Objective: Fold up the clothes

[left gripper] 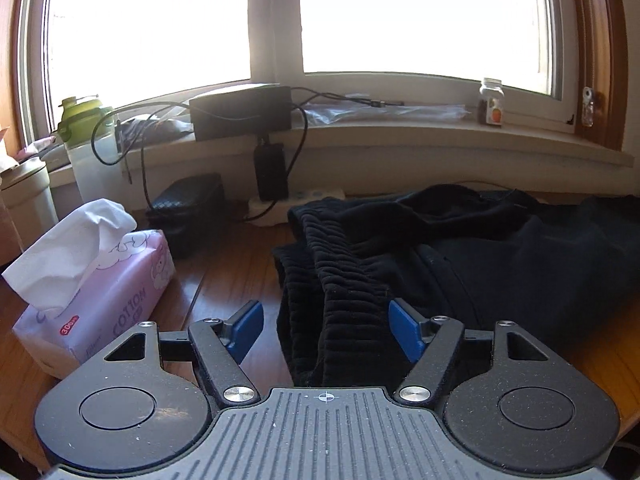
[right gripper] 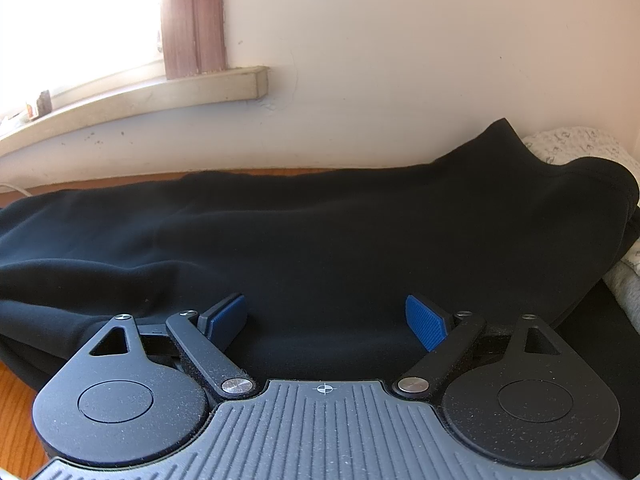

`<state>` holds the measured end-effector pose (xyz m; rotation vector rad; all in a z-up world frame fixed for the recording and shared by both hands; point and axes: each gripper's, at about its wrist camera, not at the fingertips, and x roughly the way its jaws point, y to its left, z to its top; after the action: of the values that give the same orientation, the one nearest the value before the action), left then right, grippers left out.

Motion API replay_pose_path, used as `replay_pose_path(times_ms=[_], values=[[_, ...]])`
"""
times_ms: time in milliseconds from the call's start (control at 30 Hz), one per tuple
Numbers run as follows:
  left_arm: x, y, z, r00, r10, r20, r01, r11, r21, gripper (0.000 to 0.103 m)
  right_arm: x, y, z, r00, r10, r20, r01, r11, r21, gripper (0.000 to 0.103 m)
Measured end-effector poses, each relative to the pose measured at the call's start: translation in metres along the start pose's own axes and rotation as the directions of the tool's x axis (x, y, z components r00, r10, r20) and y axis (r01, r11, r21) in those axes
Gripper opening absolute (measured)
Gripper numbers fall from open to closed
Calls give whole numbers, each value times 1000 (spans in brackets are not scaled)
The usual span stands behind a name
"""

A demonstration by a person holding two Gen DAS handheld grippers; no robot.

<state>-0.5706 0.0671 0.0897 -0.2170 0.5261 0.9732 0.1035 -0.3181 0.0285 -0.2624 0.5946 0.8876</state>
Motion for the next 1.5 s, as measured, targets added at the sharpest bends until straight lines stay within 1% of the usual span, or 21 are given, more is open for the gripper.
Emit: replay_pose_path(times_ms=[133,233,333,367,400,433,533,567,633,700,733,800,867,933,1033,1133,1233,1267,1367,1467,1500], values=[[-17,-2,-13,1000,-2,6,2,1000,-11,73,0,1,0,1000,1,0,-1,1000,-1,87],[-23,-4,-29,999,-39,-3,38,999,-35,72,-1,1,0,1000,3,-1,-3,1000,-2,87],[-20,-4,-36,999,-52,4,52,998,-42,68,-1,1,0,1000,2,-1,-2,1000,0,87],[-19,-3,-36,998,-64,7,65,997,-47,65,-1,1,0,1000,3,-1,-3,1000,0,87],[-19,-2,-35,997,-80,9,80,996,-49,54,-1,1,0,1000,3,-1,-3,1000,-1,87],[-19,-2,-34,997,-80,8,81,996,-46,53,-1,1,0,1000,3,-1,-3,1000,-1,87],[-25,0,-31,999,-50,0,50,998,-29,34,-1,0,0,1000,5,-2,-5,1000,-2,87],[-30,8,-30,998,-57,6,57,997,-53,34,-1,0,0,1000,5,-2,-5,1000,-2,87],[-39,25,-30,996,-80,28,82,991,-110,35,0,-1,1,1000,9,-2,-9,1000,-6,87],[-35,20,-33,998,-63,-23,62,997,-49,45,0,0,0,1000,11,-4,-11,1000,-10,88],[-35,16,-33,998,-52,-26,51,998,-25,50,0,0,0,1000,10,-4,-10,1000,-10,88],[-39,11,-31,1000,-30,3,30,1000,-10,57,0,0,0,1000,8,-3,-8,1000,-10,88],[-46,17,-23,999,-13,51,16,998,-53,61,-1,1,0,1000,5,-2,-5,1000,-11,88],[-50,20,-14,996,-18,87,26,995,-98,69,-2,2,-1,1000,0,6,1,1000,-13,88],[-53,7,1,991,-30,128,43,994,-104,74,-12,-1,-5,999,19,46,-20,1000,24,88],[-45,-25,10,986,-93,136,102,993,-59,77,-36,3,-14,991,41,129,-48,997,53,83],[-29,-73,19,980,-159,116,156,987,31,77,-56,16,-21,982,106,157,-112,993,31,63],[-22,-91,23,979,-177,105,171,983,62,77,-60,22,-23,980,125,156,-129,992,17,61],[-2,-144,33,966,-243,92,229,963,145,77,-67,44,-27,972,181,150,-180,983,-25,60],[20,-184,41,944,-319,86,303,939,161,77,-70,68,-31,958,244,147,-240,970,-50,60],[26,-195,41,937,-340,81,324,931,166,73,-70,76,-32,953,264,145,-259,964,-54,60]])
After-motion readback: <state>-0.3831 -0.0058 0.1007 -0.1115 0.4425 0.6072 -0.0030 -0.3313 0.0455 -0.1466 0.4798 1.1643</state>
